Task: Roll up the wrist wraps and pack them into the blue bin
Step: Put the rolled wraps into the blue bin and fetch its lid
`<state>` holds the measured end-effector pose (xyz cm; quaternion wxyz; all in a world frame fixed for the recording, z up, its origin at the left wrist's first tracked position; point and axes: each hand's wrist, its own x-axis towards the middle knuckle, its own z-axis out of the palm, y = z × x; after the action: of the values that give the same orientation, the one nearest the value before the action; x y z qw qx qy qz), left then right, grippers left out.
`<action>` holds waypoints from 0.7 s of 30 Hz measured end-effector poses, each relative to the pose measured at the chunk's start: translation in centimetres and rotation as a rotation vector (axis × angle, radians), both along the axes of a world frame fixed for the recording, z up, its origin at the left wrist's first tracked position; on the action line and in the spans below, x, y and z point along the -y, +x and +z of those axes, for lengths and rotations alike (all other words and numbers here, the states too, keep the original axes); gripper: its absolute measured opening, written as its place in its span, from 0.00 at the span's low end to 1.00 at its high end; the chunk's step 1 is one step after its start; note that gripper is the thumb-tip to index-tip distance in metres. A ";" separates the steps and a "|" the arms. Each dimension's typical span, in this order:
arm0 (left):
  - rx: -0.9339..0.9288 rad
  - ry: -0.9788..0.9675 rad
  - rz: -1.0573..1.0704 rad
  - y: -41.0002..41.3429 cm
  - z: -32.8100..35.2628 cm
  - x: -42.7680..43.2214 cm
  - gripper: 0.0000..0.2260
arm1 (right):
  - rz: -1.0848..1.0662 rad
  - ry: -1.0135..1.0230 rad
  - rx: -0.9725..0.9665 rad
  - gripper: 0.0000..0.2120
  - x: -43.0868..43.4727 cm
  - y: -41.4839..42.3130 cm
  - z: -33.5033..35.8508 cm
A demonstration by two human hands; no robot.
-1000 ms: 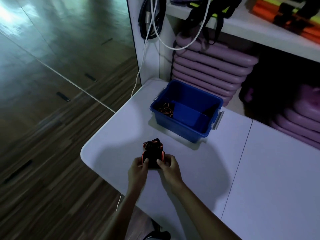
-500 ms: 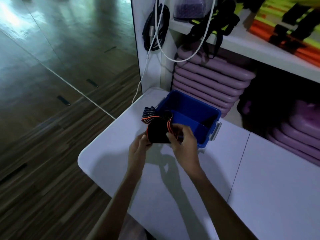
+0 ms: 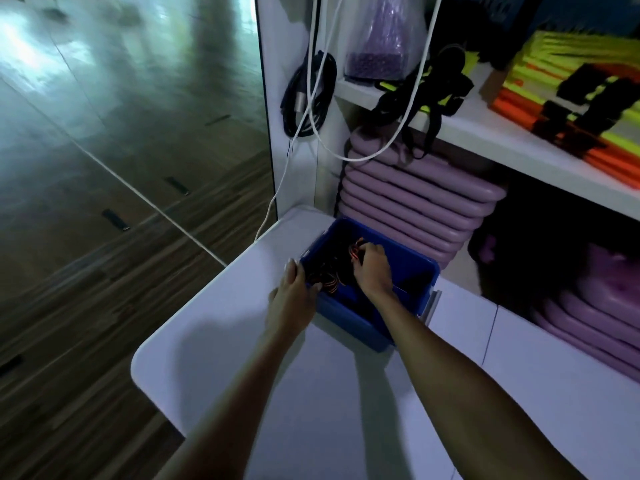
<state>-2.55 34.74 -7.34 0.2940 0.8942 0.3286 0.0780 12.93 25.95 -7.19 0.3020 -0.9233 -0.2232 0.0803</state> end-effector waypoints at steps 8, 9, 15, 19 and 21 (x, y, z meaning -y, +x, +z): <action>-0.041 0.051 -0.009 0.1 -0.3 -0.2 0.29 | 0.158 0.028 -0.262 0.14 -2.0 0.9 -1.0; -0.033 0.051 -0.005 0.1 -0.3 -0.1 0.29 | 0.161 0.058 -0.305 0.15 -1.3 0.9 -0.4; 0.142 0.062 0.019 1.1 1.8 0.1 0.23 | 0.222 0.187 -0.297 0.15 4.6 1.7 4.8; 0.472 -0.079 -0.100 8.0 11.5 3.4 0.12 | 0.166 0.431 -0.102 0.04 10.0 3.8 13.9; 0.639 -0.227 -0.208 12.4 18.7 6.0 0.12 | 0.137 0.513 0.075 0.05 12.7 5.2 20.9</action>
<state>9.87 28.78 11.37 0.4857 0.8149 0.1336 0.2865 18.11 13.25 13.73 0.5117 -0.8016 -0.3093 0.0071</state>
